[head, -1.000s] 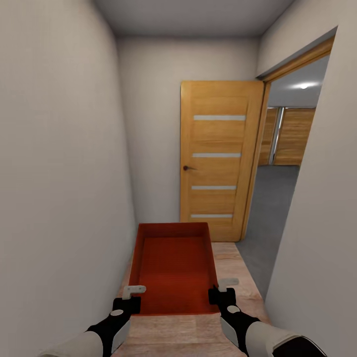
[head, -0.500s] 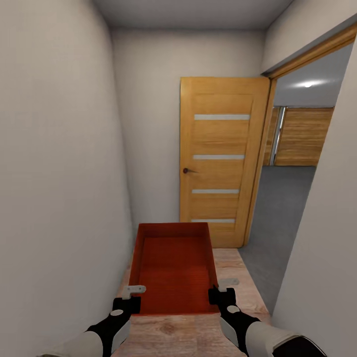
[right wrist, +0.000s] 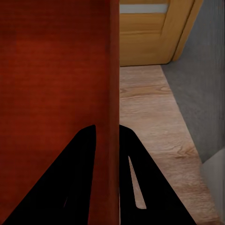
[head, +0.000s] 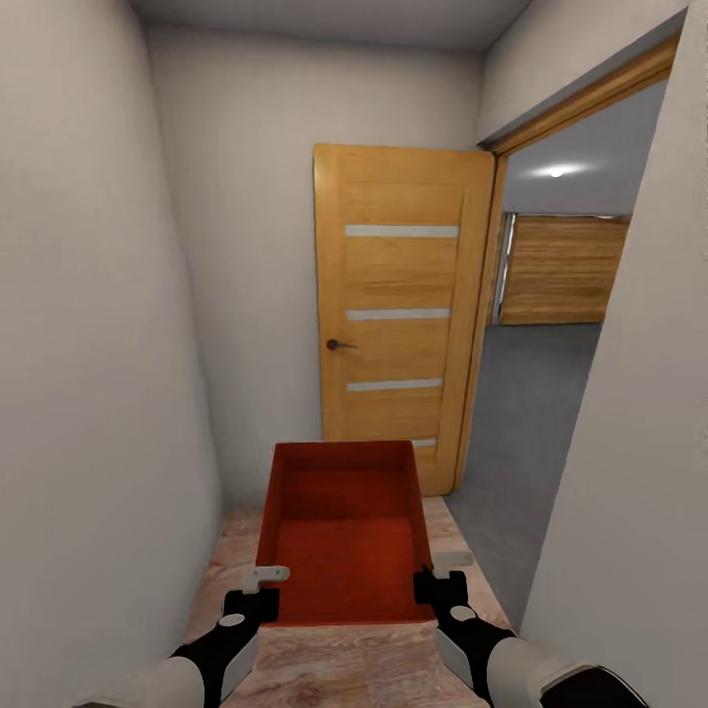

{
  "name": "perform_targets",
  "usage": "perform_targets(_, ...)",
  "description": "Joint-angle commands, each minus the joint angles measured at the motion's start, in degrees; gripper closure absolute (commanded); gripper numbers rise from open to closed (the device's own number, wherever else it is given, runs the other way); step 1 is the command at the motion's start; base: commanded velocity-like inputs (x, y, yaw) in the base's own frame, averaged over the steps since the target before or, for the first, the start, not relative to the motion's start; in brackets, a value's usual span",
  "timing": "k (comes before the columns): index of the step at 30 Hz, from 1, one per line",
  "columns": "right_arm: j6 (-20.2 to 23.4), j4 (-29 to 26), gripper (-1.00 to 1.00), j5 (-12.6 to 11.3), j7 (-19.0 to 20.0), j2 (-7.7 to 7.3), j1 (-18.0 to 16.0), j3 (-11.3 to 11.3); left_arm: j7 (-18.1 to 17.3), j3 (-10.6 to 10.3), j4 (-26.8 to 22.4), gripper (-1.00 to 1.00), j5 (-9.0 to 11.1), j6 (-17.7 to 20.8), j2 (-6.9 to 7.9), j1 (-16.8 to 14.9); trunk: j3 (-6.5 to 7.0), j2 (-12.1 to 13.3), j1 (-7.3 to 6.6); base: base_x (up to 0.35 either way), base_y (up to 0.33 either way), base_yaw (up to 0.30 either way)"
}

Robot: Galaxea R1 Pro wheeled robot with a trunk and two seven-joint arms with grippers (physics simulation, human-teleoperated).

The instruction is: Move the two storage containers from the living room to the garage. In the garage, place one container on the floor and stack the other container on top of it (either order is fine).

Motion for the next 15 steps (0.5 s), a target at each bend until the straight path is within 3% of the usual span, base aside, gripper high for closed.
perform_targets(1,0.0,-0.1,1.0,0.5,0.0,0.48,-0.1,-3.1,0.3,-0.2,0.0,1.0,0.5,0.0,-0.03,0.0,-0.1,-0.1,0.05,0.317,0.173,-0.274)
perform_targets(15,0.0,-0.1,1.0,0.5,0.0,0.48,-0.1,-3.1,0.3,-0.2,0.0,1.0,0.5,0.0,-0.03,0.0,-0.1,-0.1,0.05,0.314,0.185,-0.275)
